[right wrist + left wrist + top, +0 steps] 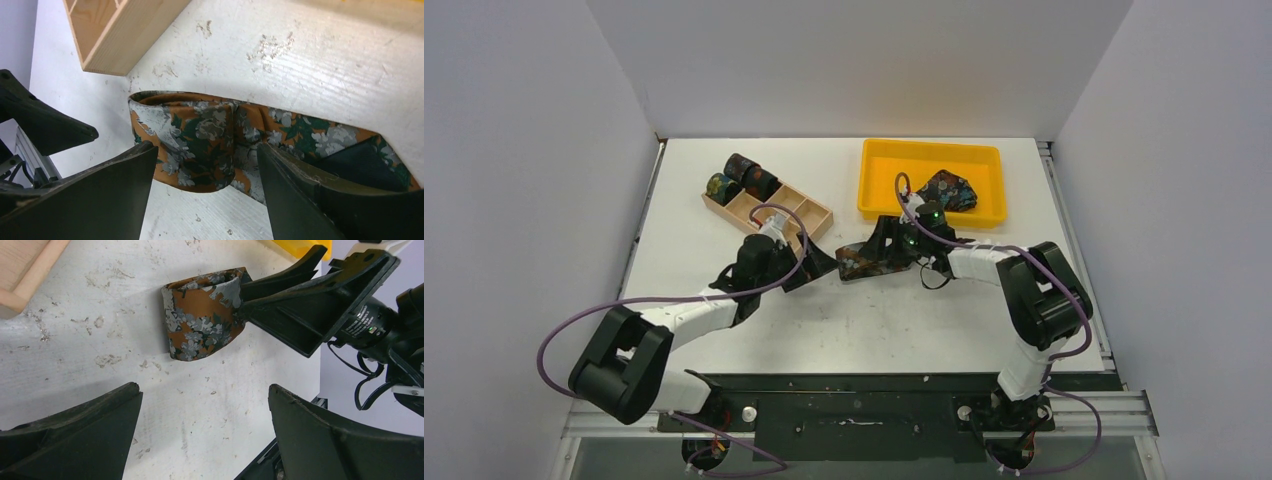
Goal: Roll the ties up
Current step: Roll the tie at the center of the board.
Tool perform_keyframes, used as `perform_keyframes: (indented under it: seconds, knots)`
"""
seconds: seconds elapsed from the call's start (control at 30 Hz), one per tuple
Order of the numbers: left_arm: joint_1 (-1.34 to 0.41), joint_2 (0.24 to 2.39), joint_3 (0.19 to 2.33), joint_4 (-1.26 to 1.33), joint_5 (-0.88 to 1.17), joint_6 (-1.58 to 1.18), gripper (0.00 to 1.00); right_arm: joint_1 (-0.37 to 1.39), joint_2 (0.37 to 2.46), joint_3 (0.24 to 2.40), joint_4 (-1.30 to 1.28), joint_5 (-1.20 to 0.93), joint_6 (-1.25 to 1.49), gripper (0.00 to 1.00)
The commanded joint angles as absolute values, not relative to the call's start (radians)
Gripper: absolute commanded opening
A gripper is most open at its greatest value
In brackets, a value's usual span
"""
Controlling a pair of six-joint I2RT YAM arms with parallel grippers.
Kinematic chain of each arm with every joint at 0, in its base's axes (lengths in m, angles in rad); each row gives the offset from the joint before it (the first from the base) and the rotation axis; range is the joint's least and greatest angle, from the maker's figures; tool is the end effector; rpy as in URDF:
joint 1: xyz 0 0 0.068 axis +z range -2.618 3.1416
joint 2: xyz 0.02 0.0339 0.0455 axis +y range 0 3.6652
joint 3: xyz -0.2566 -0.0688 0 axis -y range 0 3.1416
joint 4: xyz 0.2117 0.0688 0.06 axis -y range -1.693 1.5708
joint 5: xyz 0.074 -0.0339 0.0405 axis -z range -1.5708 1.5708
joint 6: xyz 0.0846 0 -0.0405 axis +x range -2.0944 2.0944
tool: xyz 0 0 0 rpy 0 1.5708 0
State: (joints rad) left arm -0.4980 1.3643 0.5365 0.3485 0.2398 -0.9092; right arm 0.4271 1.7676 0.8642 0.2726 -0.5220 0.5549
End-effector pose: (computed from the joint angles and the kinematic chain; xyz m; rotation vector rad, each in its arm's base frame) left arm 0.2481 -0.1578 0.1773 -0.2946 2.2094 -1.0776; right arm 0.3168 0.1905 0.1491 -0.1654 2.3279 1.0986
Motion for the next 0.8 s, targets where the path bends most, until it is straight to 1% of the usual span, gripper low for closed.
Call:
perform_keyframes:
  seconds: [0.0, 0.2, 0.5, 0.63, 0.77]
  knots:
    - [-0.502, 1.316, 0.512, 0.413, 0.24, -0.92, 0.97, 0.405, 1.762, 0.918, 0.323, -0.604, 0.5, 0.76]
    - [-0.503, 1.309, 0.508, 0.422, 0.244, -0.925, 0.97, 0.403, 1.804, 0.952, 0.33, -0.675, 0.496, 0.79]
    - [-0.503, 1.327, 0.503, 0.442, 0.262, -0.936, 0.98, 0.399, 1.88, 0.997, 0.322, -0.729, 0.475, 0.75]
    - [-0.503, 1.331, 0.504, 0.446, 0.261, -0.937, 0.98, 0.4, 1.89, 0.971, 0.363, -0.744, 0.518, 0.69]
    - [-0.503, 1.341, 0.508, 0.448, 0.265, -0.938, 0.98, 0.406, 1.891, 0.955, 0.377, -0.749, 0.551, 0.6]
